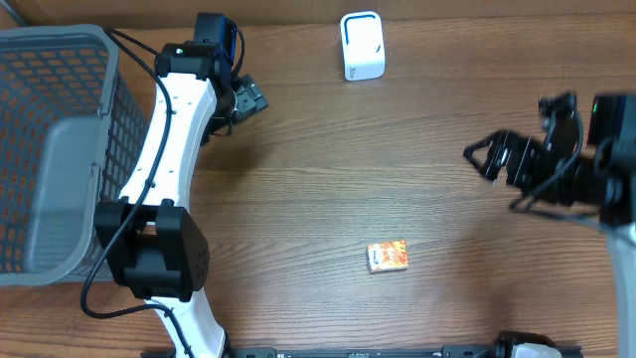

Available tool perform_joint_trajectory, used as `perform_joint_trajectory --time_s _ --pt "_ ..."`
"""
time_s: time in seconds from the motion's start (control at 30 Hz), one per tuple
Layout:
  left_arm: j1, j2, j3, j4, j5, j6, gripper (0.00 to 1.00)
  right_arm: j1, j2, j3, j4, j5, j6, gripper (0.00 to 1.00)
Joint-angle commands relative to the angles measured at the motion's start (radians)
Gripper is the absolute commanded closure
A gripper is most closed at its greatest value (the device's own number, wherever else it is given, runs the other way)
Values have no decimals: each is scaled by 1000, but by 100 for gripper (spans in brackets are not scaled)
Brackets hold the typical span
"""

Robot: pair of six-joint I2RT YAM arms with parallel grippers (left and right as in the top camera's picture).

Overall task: Scan the item barcode
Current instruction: 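Move both grippers toward the small orange box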

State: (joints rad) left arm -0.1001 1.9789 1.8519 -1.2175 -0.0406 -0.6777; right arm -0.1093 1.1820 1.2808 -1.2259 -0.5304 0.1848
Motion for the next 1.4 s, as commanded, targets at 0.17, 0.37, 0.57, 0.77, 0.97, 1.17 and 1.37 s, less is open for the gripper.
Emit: perform_joint_trajectory --time_s 0.17,0.37,0.57,0.77,0.97,1.17,1.37 --pt "-95 -4 -35 -92 562 270 2 3 -26 -150 51 10 29 0" --pt "-322 -4 -112 -172 468 386 18 3 0 -150 109 11 29 0" --pt "-494 -4 -249 -110 277 386 21 3 0 -150 146 10 29 0" --pt "-548 -4 -353 7 90 427 20 3 1 -150 183 11 29 0" --pt "-548 -4 -368 103 340 843 11 3 2 -150 224 11 28 0" --pt "-555 -4 -369 146 365 1035 2 3 23 -150 227 14 28 0" --pt "-587 -4 -370 150 427 1146 29 3 57 -150 225 14 29 0"
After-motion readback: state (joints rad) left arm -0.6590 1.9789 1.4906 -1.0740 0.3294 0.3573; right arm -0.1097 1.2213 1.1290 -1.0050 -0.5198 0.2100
